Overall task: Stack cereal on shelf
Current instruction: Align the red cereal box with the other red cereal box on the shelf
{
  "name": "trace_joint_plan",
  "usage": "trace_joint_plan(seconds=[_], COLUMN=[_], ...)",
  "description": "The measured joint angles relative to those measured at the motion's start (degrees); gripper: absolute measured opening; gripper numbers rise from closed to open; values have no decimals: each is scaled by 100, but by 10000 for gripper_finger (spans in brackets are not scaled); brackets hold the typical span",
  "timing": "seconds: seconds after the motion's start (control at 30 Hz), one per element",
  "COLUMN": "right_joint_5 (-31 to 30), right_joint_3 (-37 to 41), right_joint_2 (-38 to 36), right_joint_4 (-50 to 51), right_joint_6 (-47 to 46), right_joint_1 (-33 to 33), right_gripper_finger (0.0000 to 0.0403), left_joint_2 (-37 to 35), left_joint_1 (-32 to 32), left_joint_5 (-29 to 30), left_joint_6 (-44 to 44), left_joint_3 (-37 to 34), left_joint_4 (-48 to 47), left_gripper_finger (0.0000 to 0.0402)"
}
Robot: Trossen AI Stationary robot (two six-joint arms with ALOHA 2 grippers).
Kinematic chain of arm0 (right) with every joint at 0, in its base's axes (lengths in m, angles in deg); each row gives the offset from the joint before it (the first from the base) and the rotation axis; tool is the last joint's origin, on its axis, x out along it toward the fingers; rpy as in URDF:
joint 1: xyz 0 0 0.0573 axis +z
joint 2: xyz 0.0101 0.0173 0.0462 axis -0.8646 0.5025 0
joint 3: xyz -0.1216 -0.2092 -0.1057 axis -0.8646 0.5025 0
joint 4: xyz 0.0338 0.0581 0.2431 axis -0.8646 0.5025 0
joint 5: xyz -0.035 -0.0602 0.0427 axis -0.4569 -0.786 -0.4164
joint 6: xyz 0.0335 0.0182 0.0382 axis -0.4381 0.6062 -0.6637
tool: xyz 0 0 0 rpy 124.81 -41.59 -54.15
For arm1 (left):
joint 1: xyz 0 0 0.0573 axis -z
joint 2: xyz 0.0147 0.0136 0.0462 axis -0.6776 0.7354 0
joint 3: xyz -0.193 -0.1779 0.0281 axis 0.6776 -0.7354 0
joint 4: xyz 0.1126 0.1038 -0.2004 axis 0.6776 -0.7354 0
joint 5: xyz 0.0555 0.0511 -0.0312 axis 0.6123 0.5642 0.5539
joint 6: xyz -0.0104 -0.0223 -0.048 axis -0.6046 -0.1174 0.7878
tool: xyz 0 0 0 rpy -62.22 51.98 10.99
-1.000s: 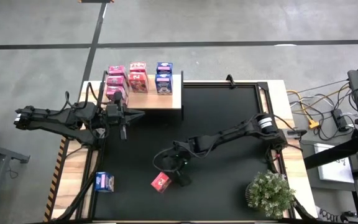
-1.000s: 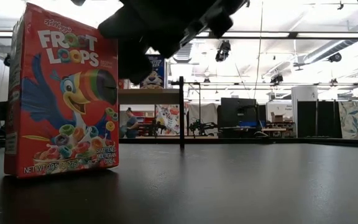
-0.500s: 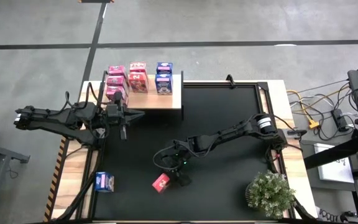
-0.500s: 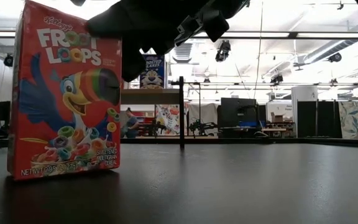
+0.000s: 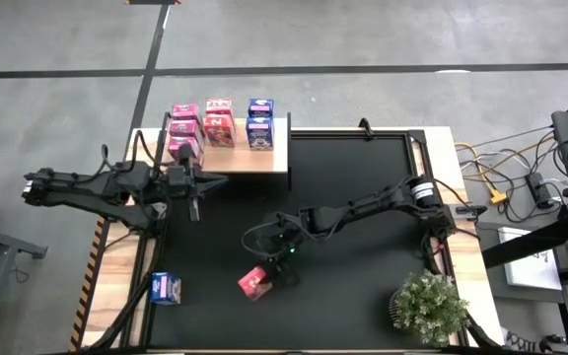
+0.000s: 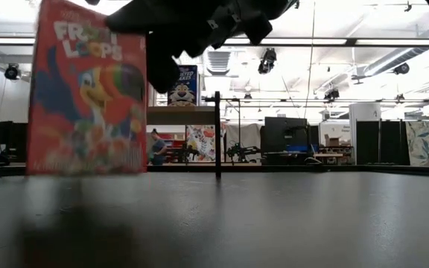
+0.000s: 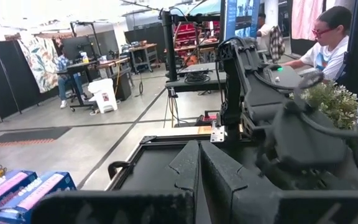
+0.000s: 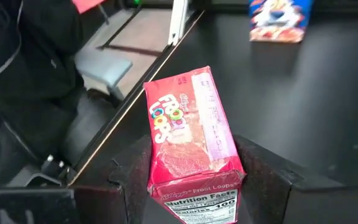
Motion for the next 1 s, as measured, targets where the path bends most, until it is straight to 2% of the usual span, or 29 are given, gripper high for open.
trace_joint_plan(seconds=[0.23,0.4,0.63,0.83,1.0], right_joint_5=[-46,-761,-1224,-1297,-1366], right_joint_3=[-148,-540,-1519,-2077,-2131], right_joint_2=[-420,-623,-612,-600,-570], right_joint_4=[132,653,1527,1801,1759], right_joint_6=[-226,2,592,741,672], right_joint_1=[-431,-816,-1458,-2029,-2440], right_gripper_finger=[193,194,194,194,194], left_joint_2=[-151,-260,-417,-514,-520], left_joint_1=[1,-1,-1,-1,-1], left_joint_5=[0,5,53,61,64], left_joint_6=[-204,-322,-744,-954,-1025], left_joint_3=[-13,-55,30,87,87], left_joint_4=[4,-15,50,36,26], left_gripper_finger=[0,0,0,0,0])
